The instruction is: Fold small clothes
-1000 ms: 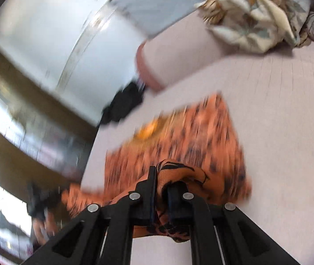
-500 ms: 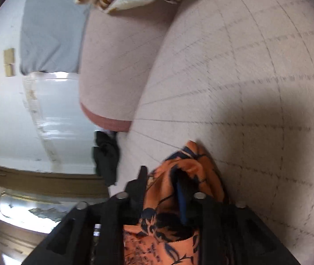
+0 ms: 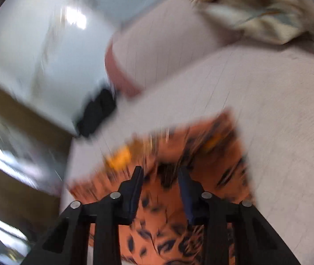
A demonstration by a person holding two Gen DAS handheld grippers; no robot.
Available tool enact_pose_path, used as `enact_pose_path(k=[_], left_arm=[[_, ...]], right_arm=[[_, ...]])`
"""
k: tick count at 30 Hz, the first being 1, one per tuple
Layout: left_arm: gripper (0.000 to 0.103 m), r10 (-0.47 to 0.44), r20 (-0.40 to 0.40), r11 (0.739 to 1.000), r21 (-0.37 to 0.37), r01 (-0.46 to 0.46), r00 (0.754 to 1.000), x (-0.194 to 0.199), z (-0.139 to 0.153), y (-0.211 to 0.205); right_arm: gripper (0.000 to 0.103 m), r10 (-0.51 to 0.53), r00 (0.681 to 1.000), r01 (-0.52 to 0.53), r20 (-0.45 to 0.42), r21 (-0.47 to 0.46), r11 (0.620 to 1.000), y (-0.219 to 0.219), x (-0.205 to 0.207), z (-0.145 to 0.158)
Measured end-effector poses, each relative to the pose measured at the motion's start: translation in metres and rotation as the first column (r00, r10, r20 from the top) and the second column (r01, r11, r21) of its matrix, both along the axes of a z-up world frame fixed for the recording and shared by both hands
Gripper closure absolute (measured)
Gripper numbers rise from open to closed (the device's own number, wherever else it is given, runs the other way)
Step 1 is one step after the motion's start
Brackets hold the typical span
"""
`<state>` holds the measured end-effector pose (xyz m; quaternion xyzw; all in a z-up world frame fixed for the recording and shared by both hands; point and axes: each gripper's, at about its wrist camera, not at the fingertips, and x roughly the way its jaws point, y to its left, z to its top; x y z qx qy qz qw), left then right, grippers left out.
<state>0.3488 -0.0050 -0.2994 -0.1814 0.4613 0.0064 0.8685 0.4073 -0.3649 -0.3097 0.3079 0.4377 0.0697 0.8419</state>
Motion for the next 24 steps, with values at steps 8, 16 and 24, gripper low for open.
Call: enact_pose_path(k=[8,16,24], left_arm=[[0.045,-0.017,-0.043,0.982,0.185,0.024,0.999,0.013,-0.029,-0.018],[0.043,-0.009,-0.058,0.984,0.176,0.019,0.998,0.037,-0.027,-0.016],[0.043,0.042,-0.057,0.988,0.150,-0.033,0.998,0.022,-0.016,0.015]], right_arm=[[0.068,0.051,0.993,-0.086,-0.107,-0.351,0.932,0.076,0.060,-0.037],[0.066,-0.138,0.990,0.141,0.026,-0.249,0.958,0.040,0.138,-0.006],[0.066,0.225,0.974,-0.226,-0.023,-0.123,0.966,0.132,0.080,-0.008]])
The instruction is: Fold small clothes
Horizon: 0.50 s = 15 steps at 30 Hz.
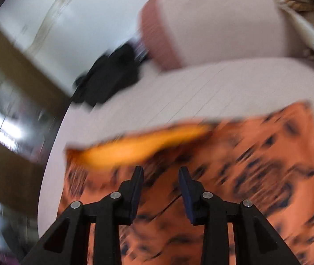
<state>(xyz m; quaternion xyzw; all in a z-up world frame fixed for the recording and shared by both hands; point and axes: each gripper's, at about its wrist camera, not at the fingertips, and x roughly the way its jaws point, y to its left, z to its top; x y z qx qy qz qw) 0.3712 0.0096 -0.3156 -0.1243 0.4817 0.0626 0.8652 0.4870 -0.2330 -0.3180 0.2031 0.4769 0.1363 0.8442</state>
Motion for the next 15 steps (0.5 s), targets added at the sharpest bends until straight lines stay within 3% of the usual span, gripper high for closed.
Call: enact_pose_path(k=[2,6,10,15], left_arm=[[0.043,-0.003,0.001,1.000,-0.001,0.003,1.000,-0.005,0.000,0.004],[0.043,-0.038,-0.013,0.999,0.018,0.038,0.999,-0.009,-0.006,0.009],[0.043,-0.059,-0.018,0.998,0.037,0.060,0.998,-0.007,-0.006,0.006],[0.043,-0.052,-0.022,0.998,0.026,0.052,0.998,-0.002,-0.004,0.010]], right_arm=[[0.066,0.077,0.996,-0.075,-0.037,0.037,0.996,0.033,0.001,-0.014],[0.066,0.136,0.987,-0.141,-0.080,-0.055,0.988,0.097,0.026,-0.035],[0.066,0.023,0.998,-0.027,-0.063,-0.074,0.997,0.112,0.073,-0.043],[0.066,-0.097,0.995,0.097,-0.013,0.035,0.995,0.080,0.091,-0.033]])
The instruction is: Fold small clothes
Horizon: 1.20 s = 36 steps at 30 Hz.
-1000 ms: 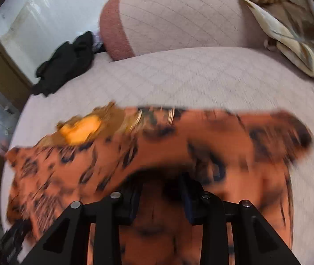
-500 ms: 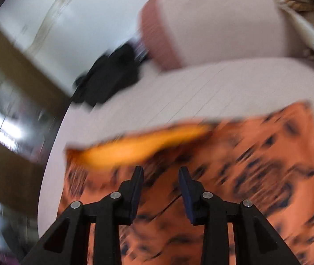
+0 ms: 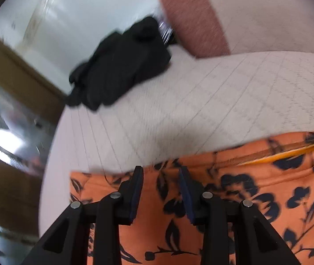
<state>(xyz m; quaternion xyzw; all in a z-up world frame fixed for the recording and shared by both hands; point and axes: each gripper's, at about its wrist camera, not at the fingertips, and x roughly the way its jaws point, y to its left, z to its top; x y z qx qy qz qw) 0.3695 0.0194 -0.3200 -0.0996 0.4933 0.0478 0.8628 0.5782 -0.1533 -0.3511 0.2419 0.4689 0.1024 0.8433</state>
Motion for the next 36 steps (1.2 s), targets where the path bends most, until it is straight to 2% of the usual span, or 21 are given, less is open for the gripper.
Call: enact_pose_path(k=[5,9,12,16,18,22,24,26,27,28,30,32,34,36], left_arm=[[0.043,0.006,0.030,0.998,0.058,-0.007,1.000,-0.002,0.009,-0.003],[0.043,0.022,0.018,0.997,0.073,-0.024,1.000,-0.005,0.008,-0.001],[0.043,0.012,0.009,0.992,0.127,-0.013,1.000,-0.003,0.002,-0.008],[0.042,-0.006,0.021,0.979,0.204,0.002,1.000,-0.008,-0.001,-0.017],[0.042,-0.008,0.019,0.978,0.210,0.004,1.000,-0.011,-0.002,-0.017],[0.042,0.025,0.022,0.981,0.190,-0.029,0.999,-0.017,0.006,-0.014],[0.042,0.032,0.073,0.975,0.218,-0.047,0.997,-0.023,0.016,-0.017],[0.041,0.025,0.124,0.963,0.262,-0.057,0.992,-0.024,0.023,-0.025],[0.036,0.020,0.138,0.961,0.270,-0.057,0.990,-0.023,0.025,-0.028],[0.026,0.015,0.137,0.963,0.264,-0.051,0.990,-0.022,0.023,-0.032],[0.017,0.008,0.077,0.977,0.214,-0.024,0.997,-0.014,0.011,-0.035],[0.017,0.023,-0.005,0.978,0.208,-0.021,1.000,-0.004,-0.007,-0.037],[0.015,0.040,0.015,0.969,0.245,-0.043,0.999,0.000,-0.009,-0.043],[0.015,0.036,0.016,0.969,0.243,-0.039,0.999,0.003,-0.006,-0.048]], right_arm=[[0.066,-0.045,0.998,0.047,0.037,-0.031,0.998,-0.062,-0.057,0.024],[0.066,-0.117,0.993,0.119,0.018,-0.081,0.990,-0.124,-0.131,0.033],[0.066,-0.174,0.984,0.171,-0.026,-0.075,0.982,-0.164,-0.184,0.027],[0.067,-0.293,0.948,0.286,-0.122,-0.070,0.956,-0.209,-0.232,-0.002],[0.067,-0.300,0.946,0.303,-0.122,0.004,0.953,-0.218,-0.243,-0.014],[0.067,-0.284,0.954,0.285,-0.091,0.000,0.958,-0.219,-0.252,0.005],[0.067,-0.311,0.948,0.313,-0.064,0.019,0.949,-0.225,-0.261,0.016],[0.067,-0.343,0.937,0.347,-0.060,0.080,0.934,-0.237,-0.267,0.021],[0.067,-0.353,0.934,0.358,-0.061,0.100,0.928,-0.242,-0.269,0.022],[0.067,-0.364,0.929,0.369,-0.065,0.107,0.923,-0.248,-0.271,0.021],[0.067,-0.363,0.926,0.372,-0.102,0.092,0.924,-0.251,-0.268,0.012],[0.066,-0.347,0.921,0.362,-0.180,0.059,0.930,-0.252,-0.260,-0.007],[0.066,-0.343,0.923,0.358,-0.176,0.061,0.932,-0.254,-0.260,-0.009],[0.067,-0.328,0.931,0.341,-0.164,0.061,0.938,-0.253,-0.265,0.003]])
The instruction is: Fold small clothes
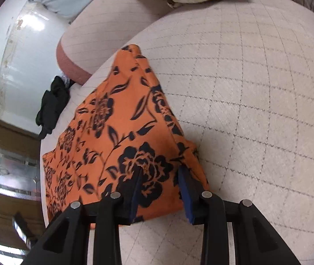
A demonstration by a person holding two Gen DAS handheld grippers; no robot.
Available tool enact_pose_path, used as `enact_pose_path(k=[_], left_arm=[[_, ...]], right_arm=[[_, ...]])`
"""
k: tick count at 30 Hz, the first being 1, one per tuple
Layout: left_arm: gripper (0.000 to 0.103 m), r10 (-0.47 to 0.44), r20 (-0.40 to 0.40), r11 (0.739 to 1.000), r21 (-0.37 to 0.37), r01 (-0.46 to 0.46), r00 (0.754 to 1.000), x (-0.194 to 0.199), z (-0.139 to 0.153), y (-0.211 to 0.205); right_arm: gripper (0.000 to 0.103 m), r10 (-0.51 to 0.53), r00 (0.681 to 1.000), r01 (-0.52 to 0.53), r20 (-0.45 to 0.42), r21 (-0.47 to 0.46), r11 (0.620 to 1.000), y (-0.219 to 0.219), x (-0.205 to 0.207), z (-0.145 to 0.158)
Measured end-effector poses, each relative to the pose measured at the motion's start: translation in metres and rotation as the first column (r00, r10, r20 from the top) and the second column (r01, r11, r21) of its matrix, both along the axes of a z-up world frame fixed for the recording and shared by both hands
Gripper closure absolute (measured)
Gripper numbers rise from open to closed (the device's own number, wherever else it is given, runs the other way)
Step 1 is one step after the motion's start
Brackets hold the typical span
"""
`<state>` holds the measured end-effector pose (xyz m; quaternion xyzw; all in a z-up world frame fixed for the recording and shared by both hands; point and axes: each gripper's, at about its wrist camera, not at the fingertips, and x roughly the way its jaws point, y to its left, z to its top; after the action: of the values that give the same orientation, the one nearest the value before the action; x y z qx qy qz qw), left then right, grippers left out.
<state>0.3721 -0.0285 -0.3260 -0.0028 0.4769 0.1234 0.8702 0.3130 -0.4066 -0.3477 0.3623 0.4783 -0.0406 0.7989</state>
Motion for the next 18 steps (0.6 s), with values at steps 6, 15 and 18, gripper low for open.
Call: enact_pose_path(k=[6,15,18], left_arm=[[0.015,-0.011,0.055,0.997,-0.079,0.015,0.998,-0.018,0.017,-0.013],[0.015,0.001,0.102,0.977,-0.210,0.020,0.995,-0.090,0.030,-0.014],[0.015,-0.006,0.079,0.968,-0.251,0.026,0.997,-0.099,0.024,-0.006]], right_arm=[[0.039,-0.011,0.998,0.003,0.058,0.129,0.992,-0.004,-0.040,0.016],[0.031,-0.032,0.997,0.017,0.075,0.193,0.981,0.010,-0.094,0.011],[0.031,-0.058,0.996,0.039,0.065,0.259,0.965,0.009,-0.093,0.005]])
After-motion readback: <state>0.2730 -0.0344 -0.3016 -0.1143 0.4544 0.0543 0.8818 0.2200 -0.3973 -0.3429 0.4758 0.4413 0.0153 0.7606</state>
